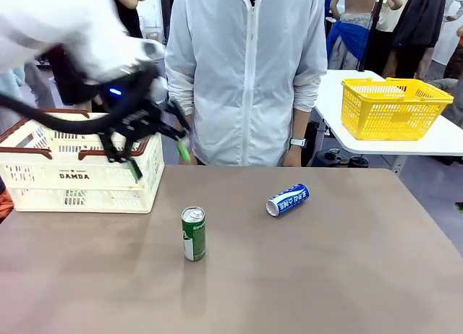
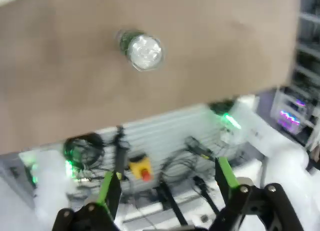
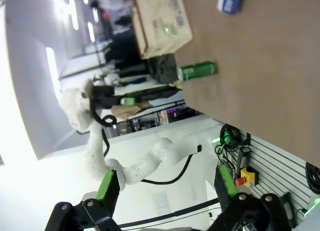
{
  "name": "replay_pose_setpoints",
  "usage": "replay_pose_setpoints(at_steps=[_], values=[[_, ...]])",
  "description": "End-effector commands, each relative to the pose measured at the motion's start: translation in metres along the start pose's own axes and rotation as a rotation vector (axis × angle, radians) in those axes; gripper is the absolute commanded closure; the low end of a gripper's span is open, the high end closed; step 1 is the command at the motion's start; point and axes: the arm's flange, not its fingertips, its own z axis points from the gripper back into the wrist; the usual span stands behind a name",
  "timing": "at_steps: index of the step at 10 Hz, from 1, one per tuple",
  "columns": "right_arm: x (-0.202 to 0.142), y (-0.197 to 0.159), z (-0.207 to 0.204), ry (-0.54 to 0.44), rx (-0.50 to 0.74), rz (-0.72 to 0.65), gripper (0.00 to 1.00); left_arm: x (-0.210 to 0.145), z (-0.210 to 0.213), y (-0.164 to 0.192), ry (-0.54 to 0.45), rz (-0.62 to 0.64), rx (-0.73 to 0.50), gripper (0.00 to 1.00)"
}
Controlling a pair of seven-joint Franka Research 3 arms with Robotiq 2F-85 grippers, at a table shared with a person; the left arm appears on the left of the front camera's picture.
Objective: Place the drinks into the Shopping basket.
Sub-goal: Pick up one drink and place it into the Shopping basket.
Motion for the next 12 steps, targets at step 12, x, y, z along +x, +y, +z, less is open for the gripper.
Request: replay_pose_setpoints(at_steps=[12], values=[[-0.001,0.005,0.004,0.008,0.001,-0.020,0.00,0.019,-0.132,-0.006,-0.265,-0.093,0.152,0.00]])
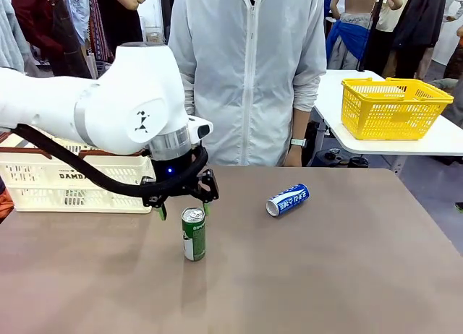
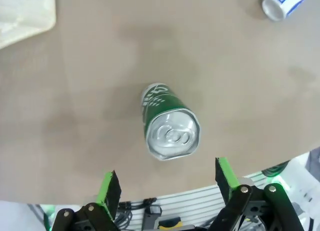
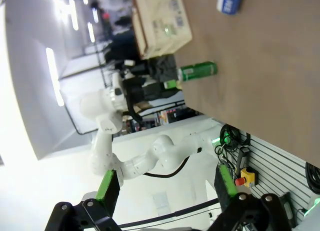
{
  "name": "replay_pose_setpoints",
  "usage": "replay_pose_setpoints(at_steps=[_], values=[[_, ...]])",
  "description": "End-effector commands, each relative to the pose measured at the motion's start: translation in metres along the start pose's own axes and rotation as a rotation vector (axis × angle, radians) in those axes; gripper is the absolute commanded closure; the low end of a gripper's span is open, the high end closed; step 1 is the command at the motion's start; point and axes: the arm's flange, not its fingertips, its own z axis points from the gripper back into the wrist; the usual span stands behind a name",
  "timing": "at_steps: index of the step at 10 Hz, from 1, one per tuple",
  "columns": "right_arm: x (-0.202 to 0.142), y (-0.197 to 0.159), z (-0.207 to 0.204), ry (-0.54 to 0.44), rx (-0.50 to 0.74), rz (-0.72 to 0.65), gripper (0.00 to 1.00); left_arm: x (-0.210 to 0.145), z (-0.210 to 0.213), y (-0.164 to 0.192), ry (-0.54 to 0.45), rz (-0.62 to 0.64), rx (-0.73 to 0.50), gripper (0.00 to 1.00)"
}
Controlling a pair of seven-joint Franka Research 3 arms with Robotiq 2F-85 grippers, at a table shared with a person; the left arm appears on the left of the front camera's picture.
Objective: Place the drinks into the Shopping basket.
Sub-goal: Pick up one drink and place it into the Shopping basket.
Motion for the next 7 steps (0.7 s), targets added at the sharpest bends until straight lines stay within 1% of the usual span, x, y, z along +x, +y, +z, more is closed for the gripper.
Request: replay_pose_setpoints(at_steps=[1,2,4,7], values=[[-0.001,0.006,0.004,0.009,0.001,-0.019,0.00,0.007,-0.025,0.001,-0.024,-0.058,0.006,0.00],[-0.001,0.006,0.004,0.009,0.001,-0.019,0.00,0.008,-0.035,-0.003,-0.026,-0.096,0.012,0.00],[-0.001,0.006,0.004,0.009,0.001,-0.019,0.00,0.010,-0.049,-0.009,-0.016,-0.133,0.081,0.00],[-0.001,0.006,0.004,0.009,0.001,-0.019,0.00,0.015,-0.055,-0.009,0.001,-0.149,0.071,0.00]])
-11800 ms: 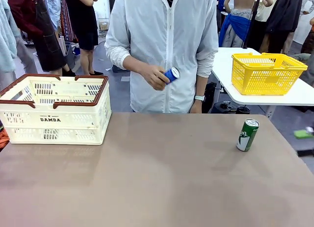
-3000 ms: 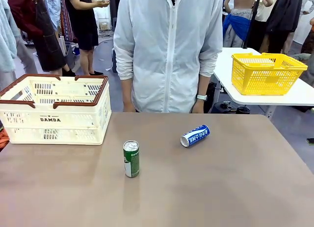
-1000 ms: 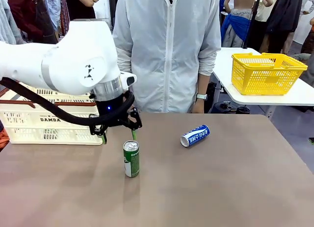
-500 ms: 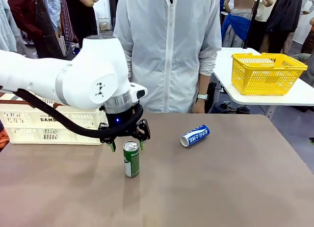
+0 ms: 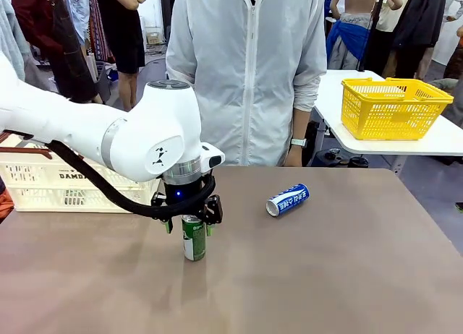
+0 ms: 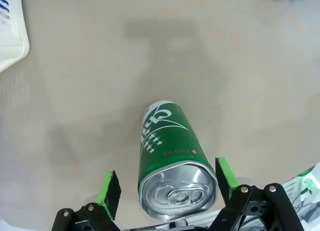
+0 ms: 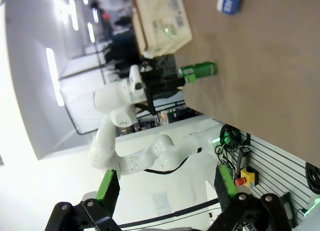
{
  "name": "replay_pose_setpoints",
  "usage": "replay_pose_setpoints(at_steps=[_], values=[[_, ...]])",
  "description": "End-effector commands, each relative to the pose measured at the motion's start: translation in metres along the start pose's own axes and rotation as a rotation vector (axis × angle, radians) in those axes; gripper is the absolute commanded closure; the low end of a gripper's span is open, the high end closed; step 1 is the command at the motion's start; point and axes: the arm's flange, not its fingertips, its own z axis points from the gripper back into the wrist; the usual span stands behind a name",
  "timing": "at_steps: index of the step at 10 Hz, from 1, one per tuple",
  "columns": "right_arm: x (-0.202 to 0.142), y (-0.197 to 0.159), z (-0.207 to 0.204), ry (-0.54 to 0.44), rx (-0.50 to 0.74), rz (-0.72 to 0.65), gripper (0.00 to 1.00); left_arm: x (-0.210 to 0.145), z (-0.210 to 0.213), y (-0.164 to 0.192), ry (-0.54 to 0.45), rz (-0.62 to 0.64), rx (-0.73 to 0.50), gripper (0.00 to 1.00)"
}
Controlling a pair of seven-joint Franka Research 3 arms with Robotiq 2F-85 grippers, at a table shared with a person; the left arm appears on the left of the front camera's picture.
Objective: Place the drinks into the Shopping basket.
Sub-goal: Pick up one drink and place it into the Shopping basket.
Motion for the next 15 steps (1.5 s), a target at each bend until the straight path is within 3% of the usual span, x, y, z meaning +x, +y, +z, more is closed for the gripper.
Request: replay_pose_setpoints(at_steps=[1,2,3,8,10,12,13,15], values=[[-0.001,0.006,0.004,0.010,0.001,-0.019,0.00,0.004,0.006,-0.002,-0.014,-0.011,-0.007,0.15],[-0.001,0.006,0.004,0.010,0.001,-0.019,0.00,0.004,0.005,-0.002,-0.026,-0.022,-0.009,0.75],[-0.001,0.006,0.004,0.010,0.001,-0.019,0.00,0.005,0.005,-0.003,-0.034,-0.026,-0.010,1.00],[-0.001,0.006,0.004,0.010,0.001,-0.019,0.00,0.007,0.005,-0.004,-0.039,-0.026,0.023,1.00],[-0.001,0.006,0.004,0.010,0.001,-0.019,0.00,0.006,0.026,0.003,-0.046,-0.041,-0.006,1.00],[-0.001,0.006,0.004,0.010,0.001,-0.019,0.00,0.007,0.104,0.040,-0.067,-0.087,-0.005,1.00],[-0.001,0.006,0.004,0.010,0.001,-0.019,0.00,0.014,0.143,0.064,-0.110,-0.075,0.062,1.00],[-0.001,0.006,0.004,0.010,0.001,-0.019,0.00,0.038,0.221,0.110,-0.256,-0.082,0.026,1.00]])
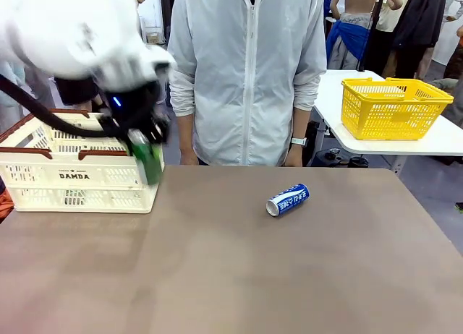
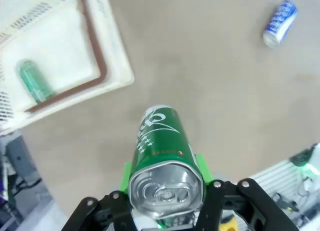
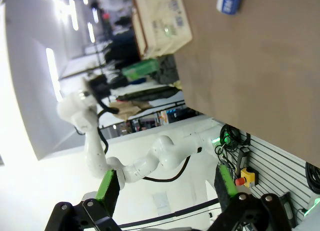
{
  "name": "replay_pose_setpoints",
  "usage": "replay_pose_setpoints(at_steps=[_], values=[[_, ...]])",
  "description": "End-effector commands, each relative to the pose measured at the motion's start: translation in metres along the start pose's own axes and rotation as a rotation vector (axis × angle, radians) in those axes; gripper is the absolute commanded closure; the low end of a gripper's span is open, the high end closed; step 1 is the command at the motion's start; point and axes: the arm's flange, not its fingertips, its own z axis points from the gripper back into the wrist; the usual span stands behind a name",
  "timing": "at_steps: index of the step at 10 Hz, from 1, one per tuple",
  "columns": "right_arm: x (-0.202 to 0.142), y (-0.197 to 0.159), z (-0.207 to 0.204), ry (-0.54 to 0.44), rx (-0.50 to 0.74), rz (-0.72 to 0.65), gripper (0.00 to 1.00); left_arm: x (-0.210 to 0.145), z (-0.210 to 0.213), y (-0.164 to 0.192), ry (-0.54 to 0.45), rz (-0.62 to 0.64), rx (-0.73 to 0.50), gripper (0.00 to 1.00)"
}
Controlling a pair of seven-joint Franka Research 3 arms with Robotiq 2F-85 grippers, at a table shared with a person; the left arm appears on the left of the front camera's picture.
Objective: Place the drinks into the Shopping basket.
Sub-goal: Pick up one drink and place it into the Shopping basket.
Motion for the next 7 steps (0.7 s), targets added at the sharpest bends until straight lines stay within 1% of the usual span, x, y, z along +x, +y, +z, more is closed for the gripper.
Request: replay_pose_setpoints(at_steps=[1,2,3,4,5,6,7], values=[[-0.001,0.006,0.004,0.009,0.001,-0.018,0.00,0.048,0.047,0.050,-0.178,0.046,-0.018,1.00],[-0.001,0.006,0.004,0.009,0.001,-0.018,0.00,0.069,0.061,0.082,-0.201,0.090,-0.036,1.00],[-0.001,0.006,0.004,0.009,0.001,-0.018,0.00,0.089,0.066,0.114,-0.192,0.159,-0.047,1.00],[-0.001,0.006,0.004,0.009,0.001,-0.018,0.00,0.109,0.060,0.143,-0.171,0.222,-0.043,1.00],[-0.001,0.006,0.004,0.009,0.001,-0.018,0.00,0.126,0.043,0.167,-0.111,0.293,-0.052,1.00],[-0.001,0.006,0.004,0.009,0.001,-0.018,0.00,0.137,0.023,0.177,-0.084,0.337,-0.027,1.00],[-0.001,0.006,0.004,0.009,0.001,-0.018,0.00,0.140,0.004,0.185,-0.051,0.348,-0.039,1.00]])
